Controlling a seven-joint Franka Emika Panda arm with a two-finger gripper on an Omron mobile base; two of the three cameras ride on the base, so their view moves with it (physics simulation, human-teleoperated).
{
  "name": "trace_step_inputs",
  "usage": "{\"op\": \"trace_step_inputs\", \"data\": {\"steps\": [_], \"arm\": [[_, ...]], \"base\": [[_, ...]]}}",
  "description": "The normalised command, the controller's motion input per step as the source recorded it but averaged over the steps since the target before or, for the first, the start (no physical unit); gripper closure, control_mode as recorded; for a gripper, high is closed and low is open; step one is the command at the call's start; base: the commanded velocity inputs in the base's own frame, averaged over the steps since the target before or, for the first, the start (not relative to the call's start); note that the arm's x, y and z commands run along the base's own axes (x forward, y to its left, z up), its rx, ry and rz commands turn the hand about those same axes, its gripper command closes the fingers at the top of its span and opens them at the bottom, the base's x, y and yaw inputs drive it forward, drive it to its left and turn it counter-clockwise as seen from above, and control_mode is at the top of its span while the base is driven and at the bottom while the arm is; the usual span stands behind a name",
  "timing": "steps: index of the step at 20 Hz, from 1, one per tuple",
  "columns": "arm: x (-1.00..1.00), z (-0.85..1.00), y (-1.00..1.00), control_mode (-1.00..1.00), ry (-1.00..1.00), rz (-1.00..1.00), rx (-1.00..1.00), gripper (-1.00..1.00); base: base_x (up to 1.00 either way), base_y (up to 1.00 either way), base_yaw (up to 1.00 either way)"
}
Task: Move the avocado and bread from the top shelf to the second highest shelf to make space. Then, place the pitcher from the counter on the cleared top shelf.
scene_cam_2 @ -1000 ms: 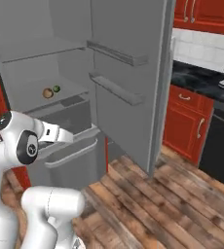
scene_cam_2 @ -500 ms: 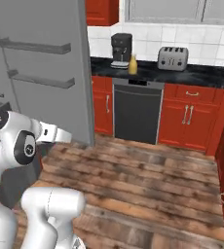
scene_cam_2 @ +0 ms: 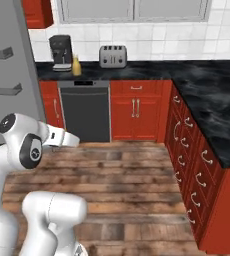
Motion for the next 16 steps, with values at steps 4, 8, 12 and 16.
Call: {"op": "trace_step_inputs", "data": {"steps": [4,8,12,16], "arm": [[0.00,0.00,0.00,1.00,0.00,0.00,0.00,-1.00],[0.00,0.00,0.00,1.00,0.00,0.00,0.00,-1.00],[0.00,0.00,0.00,1.00,0.00,0.00,0.00,-1.00],[0.00,0.00,0.00,1.00,0.00,0.00,0.00,-1.00]], "base": [[0.56,-0.59,0.08],[0.81,-0.67,0.33],[0.98,-0.34,0.35],[1.00,-0.02,0.34]]}}
